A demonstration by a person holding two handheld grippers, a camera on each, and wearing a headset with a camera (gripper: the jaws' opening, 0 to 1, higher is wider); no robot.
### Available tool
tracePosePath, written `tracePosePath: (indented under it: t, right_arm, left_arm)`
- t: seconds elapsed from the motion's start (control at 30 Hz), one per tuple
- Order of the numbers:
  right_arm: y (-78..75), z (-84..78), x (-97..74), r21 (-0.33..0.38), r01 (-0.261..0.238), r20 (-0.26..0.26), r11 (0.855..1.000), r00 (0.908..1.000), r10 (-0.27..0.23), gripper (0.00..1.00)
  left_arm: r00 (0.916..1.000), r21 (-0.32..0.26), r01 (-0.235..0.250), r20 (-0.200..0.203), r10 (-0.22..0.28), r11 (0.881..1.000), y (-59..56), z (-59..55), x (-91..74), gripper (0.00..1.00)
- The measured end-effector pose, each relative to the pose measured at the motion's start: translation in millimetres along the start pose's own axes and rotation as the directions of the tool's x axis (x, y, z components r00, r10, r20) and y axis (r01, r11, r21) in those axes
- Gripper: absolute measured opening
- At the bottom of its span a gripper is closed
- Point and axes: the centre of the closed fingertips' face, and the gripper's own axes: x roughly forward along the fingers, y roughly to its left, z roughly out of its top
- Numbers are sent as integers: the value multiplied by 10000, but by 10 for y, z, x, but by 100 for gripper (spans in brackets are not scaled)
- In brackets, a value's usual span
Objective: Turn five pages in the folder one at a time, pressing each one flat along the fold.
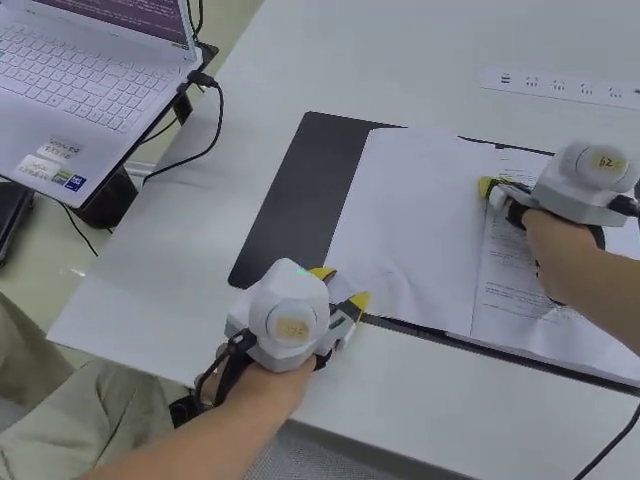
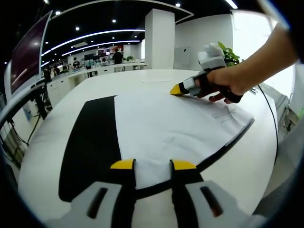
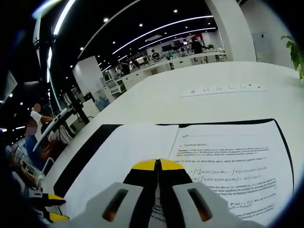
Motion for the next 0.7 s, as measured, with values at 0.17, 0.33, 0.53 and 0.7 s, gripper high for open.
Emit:
tracePosePath:
  t: [0.17, 0.33, 0.53, 0.7]
  right_arm:
    - [83, -49, -110, 32, -57, -37, 10000, 10000, 57, 0]
    - [137, -83, -207, 116, -102, -28, 9999, 9999, 103, 0]
    - [164, -159, -257, 262, -258, -13, 9993, 9997, 258, 0]
    - [175, -229, -279, 292, -286, -12, 9992, 9996, 287, 0]
  left_arm:
    - [10000, 8, -2, -31, 2, 10000, 5, -1, 7, 27]
    - [10000, 36, 3, -58, -3, 10000, 6, -2, 13, 27]
    - [10000, 57, 6, -80, -5, 10000, 9, -6, 18, 27]
    - [9999, 124, 23, -123, -21, 9999, 4, -10, 20, 27]
